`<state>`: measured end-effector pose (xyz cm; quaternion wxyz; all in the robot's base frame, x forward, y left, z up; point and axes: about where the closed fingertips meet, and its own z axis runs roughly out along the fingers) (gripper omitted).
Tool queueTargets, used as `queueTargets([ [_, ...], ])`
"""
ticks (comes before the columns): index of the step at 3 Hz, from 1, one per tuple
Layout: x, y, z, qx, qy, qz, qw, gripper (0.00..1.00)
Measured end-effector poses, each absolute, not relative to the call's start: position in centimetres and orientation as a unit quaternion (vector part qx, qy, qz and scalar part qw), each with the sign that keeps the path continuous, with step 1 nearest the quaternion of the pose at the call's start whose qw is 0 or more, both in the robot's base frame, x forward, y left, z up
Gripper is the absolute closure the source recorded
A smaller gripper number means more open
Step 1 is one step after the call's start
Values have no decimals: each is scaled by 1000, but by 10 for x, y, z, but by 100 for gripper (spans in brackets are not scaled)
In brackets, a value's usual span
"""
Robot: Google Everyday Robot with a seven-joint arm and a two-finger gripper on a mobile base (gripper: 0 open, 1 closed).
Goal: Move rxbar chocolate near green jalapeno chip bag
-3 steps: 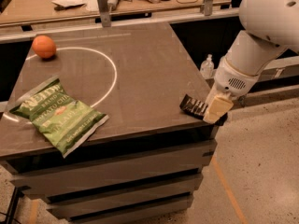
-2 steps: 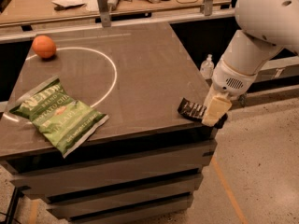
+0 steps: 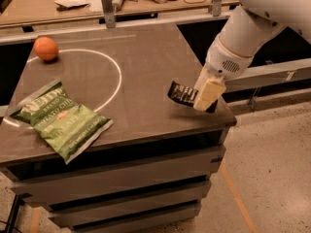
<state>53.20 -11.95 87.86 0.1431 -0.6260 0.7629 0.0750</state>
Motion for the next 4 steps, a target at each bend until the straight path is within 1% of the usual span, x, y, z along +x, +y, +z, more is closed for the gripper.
queueTargets([
  [1,544,-73,894,-656,729,94,173,100],
  [2,546,-16,900,-691,689,119,184,100],
  [3,538,56,902,-727,639,159,196,75],
  [4,539,91,896,-737,616,184,210,52],
])
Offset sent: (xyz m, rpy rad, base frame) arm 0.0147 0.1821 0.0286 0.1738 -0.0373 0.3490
